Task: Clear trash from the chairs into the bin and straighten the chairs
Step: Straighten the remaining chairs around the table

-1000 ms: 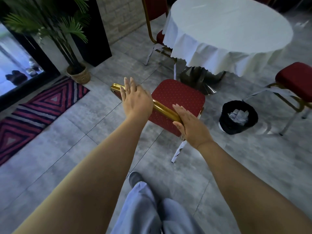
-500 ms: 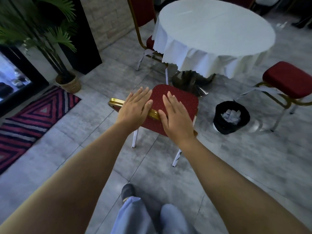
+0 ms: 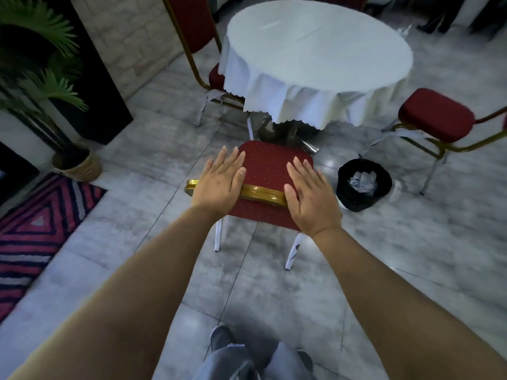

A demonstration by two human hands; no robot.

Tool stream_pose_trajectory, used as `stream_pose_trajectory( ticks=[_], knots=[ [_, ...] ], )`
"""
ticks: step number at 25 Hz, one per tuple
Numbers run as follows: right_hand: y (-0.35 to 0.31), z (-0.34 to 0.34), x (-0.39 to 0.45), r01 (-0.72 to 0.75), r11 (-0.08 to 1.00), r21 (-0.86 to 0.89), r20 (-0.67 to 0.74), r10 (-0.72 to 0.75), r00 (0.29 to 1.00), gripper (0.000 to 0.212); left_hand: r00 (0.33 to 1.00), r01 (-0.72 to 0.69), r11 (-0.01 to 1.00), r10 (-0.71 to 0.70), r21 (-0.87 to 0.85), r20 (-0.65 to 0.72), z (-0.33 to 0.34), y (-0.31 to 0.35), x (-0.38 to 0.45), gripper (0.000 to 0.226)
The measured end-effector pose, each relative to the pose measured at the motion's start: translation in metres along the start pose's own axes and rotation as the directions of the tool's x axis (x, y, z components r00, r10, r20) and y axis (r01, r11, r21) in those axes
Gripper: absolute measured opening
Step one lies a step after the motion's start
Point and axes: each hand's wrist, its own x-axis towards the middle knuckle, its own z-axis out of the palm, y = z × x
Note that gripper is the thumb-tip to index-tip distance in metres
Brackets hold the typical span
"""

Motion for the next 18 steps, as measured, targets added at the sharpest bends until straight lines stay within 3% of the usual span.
stream_pose_trajectory(
  ticks=[5,18],
  knots=[
    [0.009,0.010,0.033,-0.114,0.993,-0.033,0.002,0.114,0.993,0.066,0.999,-0.030,1.000,0.030,0.009,0.033,0.001,-0.009,0.042,0.054],
    [0.066,0.037,0.165,-0.188,0.982,-0.005,0.038,0.188,0.981,0.071,0.997,-0.063,0.998,0.064,-0.009,0.031,0.013,-0.024,0.196,0.053]
  ],
)
